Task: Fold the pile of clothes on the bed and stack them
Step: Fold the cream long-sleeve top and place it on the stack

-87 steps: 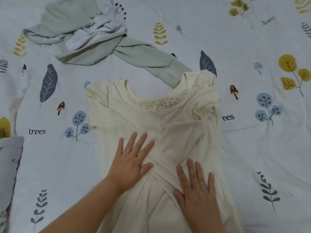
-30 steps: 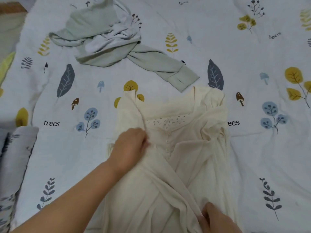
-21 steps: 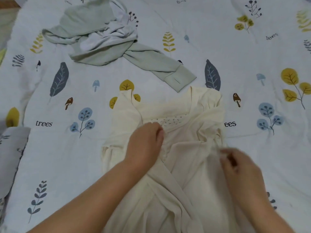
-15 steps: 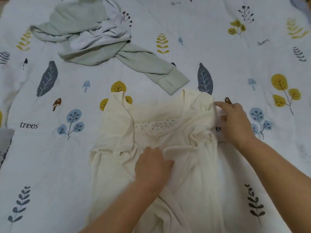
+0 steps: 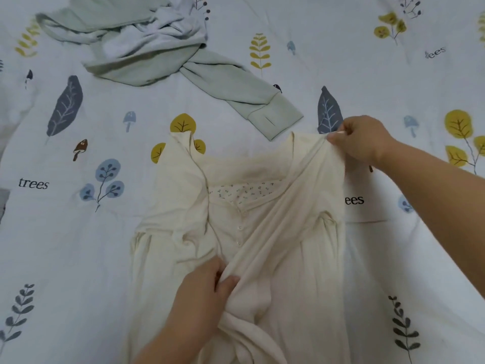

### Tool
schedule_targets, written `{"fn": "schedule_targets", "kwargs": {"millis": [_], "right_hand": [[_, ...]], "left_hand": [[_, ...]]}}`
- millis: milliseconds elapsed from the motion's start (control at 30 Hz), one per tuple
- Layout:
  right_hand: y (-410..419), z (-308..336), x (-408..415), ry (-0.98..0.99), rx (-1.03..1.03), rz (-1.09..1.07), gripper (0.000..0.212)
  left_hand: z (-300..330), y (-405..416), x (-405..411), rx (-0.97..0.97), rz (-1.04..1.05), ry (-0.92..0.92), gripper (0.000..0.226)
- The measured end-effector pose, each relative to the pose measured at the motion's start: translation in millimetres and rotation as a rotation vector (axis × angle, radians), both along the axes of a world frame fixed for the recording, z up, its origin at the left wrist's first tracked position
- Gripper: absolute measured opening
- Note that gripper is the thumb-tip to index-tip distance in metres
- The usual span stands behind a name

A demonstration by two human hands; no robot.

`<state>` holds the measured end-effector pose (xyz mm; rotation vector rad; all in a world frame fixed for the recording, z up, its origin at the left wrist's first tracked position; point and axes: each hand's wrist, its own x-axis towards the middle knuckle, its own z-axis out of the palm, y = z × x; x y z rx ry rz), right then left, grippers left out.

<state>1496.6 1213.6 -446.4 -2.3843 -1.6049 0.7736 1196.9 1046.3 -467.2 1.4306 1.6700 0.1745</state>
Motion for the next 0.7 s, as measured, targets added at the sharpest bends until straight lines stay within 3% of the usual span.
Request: {"fn": "schedule_targets", "kwargs": {"millis": [33,133,233,333,400,467,533,600,667,700], "right_hand": [[-0.1,-5.2,-3.7,-0.038,0.048,-0.039,0.019],[-18.6,-9.2,-24.8,-0.139,0.272,-0.145,0.036],[-60.7,-17.2,-53.3,-0.153,0.457,-0.068,0.044],[-104.7,-35.5,-76.1,-0.232,0.145,0.348,0.061],[-113.3,-48.7,-73.7,-0.341,-0.052,0.517,0.064],[-113.6,-41.1,-75.9,-0.309,-0.086,0.445,0.065],[-119.9,-28.3,-87.8,-0.237,0.133,0.316,0.059],[-137.8,-16.6,-102.8,-0.16,0.307,0.151,0.033],[-162.1,-4.2,-116.9,0.004,0.074,0.041,0.011],[-173.2,-2.2,-124.2,0.096,-0.113,0.01,0.018]], "left_hand": [[1.2,0.3,1.5,0.02,-0.004,0.025,0.019],[7.3,-1.7,6.9,0.155,-0.013,0.13,0.02],[3.1,-11.9,7.6,0.491,-0.17,0.228,0.031],[3.9,-27.7,11.9,0.687,-0.447,0.173,0.035],[0.5,-37.4,9.2,0.612,-0.655,0.202,0.049],[-0.2,-43.6,-0.5,0.597,-0.681,0.246,0.047],[1.4,-51.4,-14.0,0.641,-0.495,0.214,0.037],[3.9,-63.3,-23.8,0.595,-0.297,0.242,0.046],[7.2,-76.0,-33.4,0.403,-0.288,0.296,0.063],[9.6,-80.2,-37.8,0.32,-0.324,0.318,0.058]]}}
